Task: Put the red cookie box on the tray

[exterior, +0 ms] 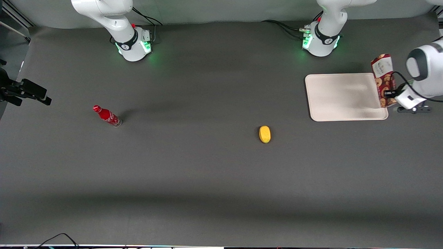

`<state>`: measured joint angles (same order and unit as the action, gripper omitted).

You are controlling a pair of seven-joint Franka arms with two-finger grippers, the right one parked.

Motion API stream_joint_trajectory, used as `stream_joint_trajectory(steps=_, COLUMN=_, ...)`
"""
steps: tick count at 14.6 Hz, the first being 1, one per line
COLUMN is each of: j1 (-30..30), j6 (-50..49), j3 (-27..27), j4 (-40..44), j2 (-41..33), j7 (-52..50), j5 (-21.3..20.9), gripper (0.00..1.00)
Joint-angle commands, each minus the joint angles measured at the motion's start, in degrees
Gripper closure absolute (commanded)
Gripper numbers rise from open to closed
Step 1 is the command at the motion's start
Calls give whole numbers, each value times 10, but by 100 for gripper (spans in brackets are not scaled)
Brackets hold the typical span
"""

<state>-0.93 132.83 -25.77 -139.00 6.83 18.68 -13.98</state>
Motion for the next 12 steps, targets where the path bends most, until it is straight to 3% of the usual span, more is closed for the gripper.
stream_joint_trajectory(steps=1, j1=6, j6=83, j3=-17, j4=-28, j2=30, j7=9, j5=-11, gripper=100)
stream_joint_trajectory(steps=2, j1=7, j6=87, j3=-17, j4=-24, j2=40, j7=16, j5=-12, gripper=59)
stream_joint_trajectory(steps=3, j1=8, j6=84, j3=-16, j4=-23, j2=37, j7=20, j5=-10, gripper=1)
stream_joint_trajectory(steps=5, j1=9, j6=49, j3=-16, j4=-3, j2=23, j7=24, j5=-10, gripper=0)
stream_joint_trajectory(steps=8, j1=12, j6=-96, j3=4, j4=83, j2=-15, j7=24, j5=-3, gripper=0)
stream_joint_trajectory(steps=12, j1=12, j6=-328, j3=87, j4=303, j2=-23, j7=23, j5=65, gripper=0)
